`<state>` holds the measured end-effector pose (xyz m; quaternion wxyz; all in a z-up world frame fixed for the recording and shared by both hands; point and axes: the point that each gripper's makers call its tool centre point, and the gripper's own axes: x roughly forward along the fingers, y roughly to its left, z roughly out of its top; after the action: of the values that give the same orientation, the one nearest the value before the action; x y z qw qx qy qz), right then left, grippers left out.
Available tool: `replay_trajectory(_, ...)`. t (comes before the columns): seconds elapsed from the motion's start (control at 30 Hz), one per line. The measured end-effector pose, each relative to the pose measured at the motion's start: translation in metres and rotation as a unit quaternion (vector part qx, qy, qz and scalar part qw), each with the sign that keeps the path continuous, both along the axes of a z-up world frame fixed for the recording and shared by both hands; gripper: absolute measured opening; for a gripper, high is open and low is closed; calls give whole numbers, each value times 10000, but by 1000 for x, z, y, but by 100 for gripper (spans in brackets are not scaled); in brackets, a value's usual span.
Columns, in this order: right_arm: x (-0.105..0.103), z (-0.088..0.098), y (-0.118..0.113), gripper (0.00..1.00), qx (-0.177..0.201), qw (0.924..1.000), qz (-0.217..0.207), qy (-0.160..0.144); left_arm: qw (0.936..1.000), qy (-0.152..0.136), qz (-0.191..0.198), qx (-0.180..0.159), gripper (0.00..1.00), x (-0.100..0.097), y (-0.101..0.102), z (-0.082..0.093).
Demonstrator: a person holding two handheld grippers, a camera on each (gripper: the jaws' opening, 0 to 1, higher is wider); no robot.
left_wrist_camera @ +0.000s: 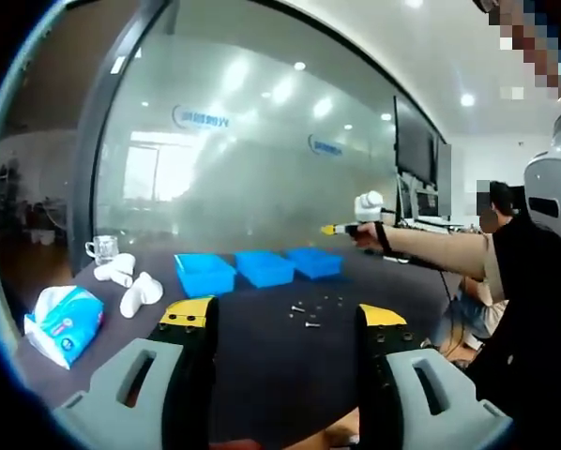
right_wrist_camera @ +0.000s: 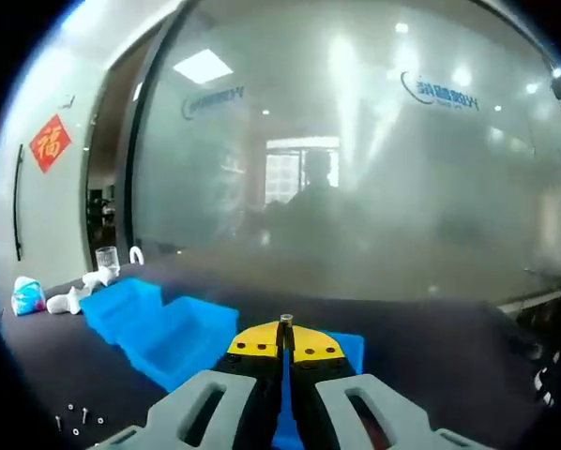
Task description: Sort the screws, nuts, and washers into the corresponding bins
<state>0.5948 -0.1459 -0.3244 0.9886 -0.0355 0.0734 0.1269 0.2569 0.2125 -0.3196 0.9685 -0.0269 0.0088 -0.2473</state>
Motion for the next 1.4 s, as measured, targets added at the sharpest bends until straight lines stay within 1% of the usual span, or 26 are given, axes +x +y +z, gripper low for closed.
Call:
replay_trajectory(0.13, 3, -1, -2, 0, -18, 10000, -25, 12, 10000, -2, 26, -11, 55, 0, 0, 1)
replay_trajectory(0.2, 4, 0, -2, 3, 20, 10000, -41, 14, 10000, 0, 19, 0, 55, 0, -1, 1)
replay_trajectory(0.23, 4, 0, -2, 5, 14, 10000, -37, 6, 10000, -4, 11, 8, 55, 0, -1, 1)
replay_trajectory(0.3, 3, 3, -3, 17, -20, 10000, -56, -58, 10000, -8, 3, 5, 55, -1, -2, 2)
replay_trajectory(0.37, 2, 5, -3, 22, -17, 9999, -48, -96, 10000, -14, 7, 8, 55, 0, -3, 2)
replay_trajectory(0.6, -11, 12, -3, 25, 22, 9998, 59, -173, 10000, -28, -7, 7, 55, 0, -4, 4)
replay_trajectory(0.73, -23, 15, -1, 26, 50, 9996, 186, -221, 10000, -34, -32, -1, 55, 0, -5, 4)
replay_trajectory(0.83, -37, 20, 1, 26, 77, 9991, 297, -292, 10000, -37, -41, -6, 55, 1, -6, 4)
replay_trajectory(0.93, -59, 26, 4, 26, 191, 9980, 442, -402, 10000, -37, -47, -17, 55, 2, -6, 4)
replay_trajectory(1.13, -105, 30, 8, 26, 231, 9956, 684, -594, 9999, -54, -89, -40, 55, 5, -8, 4)
replay_trajectory(1.23, -120, 31, 12, 27, 227, 9944, 817, -626, 9999, -45, -141, -18, 55, 6, -13, 3)
replay_trajectory(1.4, -161, 39, 14, 27, 386, 9913, 987, -774, 9997, -73, -215, -16, 55, 7, -19, 5)
